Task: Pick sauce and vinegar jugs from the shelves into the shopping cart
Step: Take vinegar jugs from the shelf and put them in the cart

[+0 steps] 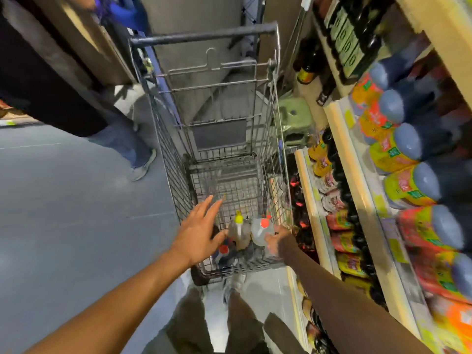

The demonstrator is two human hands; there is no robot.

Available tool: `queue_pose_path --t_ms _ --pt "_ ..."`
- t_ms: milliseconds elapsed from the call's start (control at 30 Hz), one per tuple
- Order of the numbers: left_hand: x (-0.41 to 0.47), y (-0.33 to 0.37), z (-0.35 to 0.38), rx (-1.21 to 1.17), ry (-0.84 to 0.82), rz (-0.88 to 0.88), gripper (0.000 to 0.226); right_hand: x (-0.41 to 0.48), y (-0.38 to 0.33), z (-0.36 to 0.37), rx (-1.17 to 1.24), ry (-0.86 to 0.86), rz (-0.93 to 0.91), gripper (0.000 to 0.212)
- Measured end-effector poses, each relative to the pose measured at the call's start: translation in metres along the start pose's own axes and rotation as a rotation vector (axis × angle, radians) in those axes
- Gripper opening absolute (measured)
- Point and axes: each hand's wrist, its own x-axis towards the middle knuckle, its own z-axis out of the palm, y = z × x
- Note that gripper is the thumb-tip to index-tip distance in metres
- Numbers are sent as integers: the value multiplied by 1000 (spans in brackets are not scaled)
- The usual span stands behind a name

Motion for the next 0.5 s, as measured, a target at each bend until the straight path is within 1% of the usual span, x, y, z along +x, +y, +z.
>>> queue_pose_path --t_ms 33,67,133,200,267,367,433,500 --pt "2 -2 0 -19 -1 -3 81 -2 -7 1 12 4 15 46" --pt "5 -5 -1 -34 -3 -7 81 -6 -16 3 26 14 14 46" --pt "12 -11 -1 -32 2 -1 80 -8 -28 7 1 59 -3 32" --pt "17 -17 -2 -18 2 -3 79 -2 -34 15 -99 160 -36 40" --pt "20 -23 -1 -4 -10 -13 79 5 -36 20 -172 234 -18 50" --pt "24 -26 1 -7 -25 -19 79 13 -40 20 -233 241 14 35" --pt "24 -27 3 -19 -30 -22 79 16 -42 17 -260 251 -20 30" --pt "25 -29 4 -19 -38 -24 80 18 -44 14 -303 255 -95 24"
